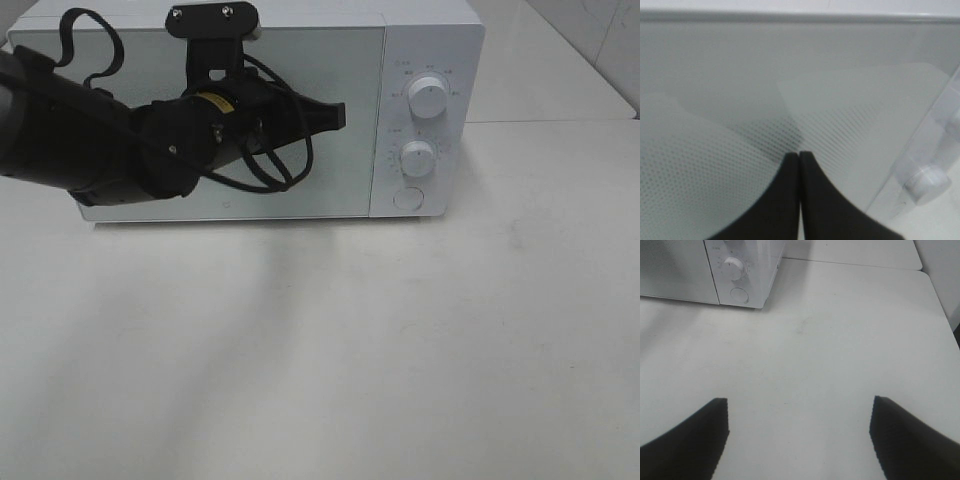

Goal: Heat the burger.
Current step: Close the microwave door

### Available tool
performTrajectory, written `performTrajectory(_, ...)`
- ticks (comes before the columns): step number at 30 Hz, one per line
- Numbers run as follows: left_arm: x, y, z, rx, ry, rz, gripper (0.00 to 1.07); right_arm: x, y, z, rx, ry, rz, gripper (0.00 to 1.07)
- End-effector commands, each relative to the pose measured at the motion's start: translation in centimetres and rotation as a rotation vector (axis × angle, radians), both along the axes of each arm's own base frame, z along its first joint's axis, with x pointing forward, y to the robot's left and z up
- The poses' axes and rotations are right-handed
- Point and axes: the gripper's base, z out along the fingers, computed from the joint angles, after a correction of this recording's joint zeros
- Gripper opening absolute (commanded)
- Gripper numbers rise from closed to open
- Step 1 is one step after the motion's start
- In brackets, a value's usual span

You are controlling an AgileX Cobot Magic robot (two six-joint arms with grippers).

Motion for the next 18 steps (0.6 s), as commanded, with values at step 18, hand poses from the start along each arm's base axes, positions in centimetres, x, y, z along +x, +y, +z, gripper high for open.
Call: performTrajectory(18, -3.3, -0.5, 2.3, 0.079, 0.148, -0.149, 0.03, -0.4, -0.1, -0.1, 0.006, -0.027, -0.013, 0.76)
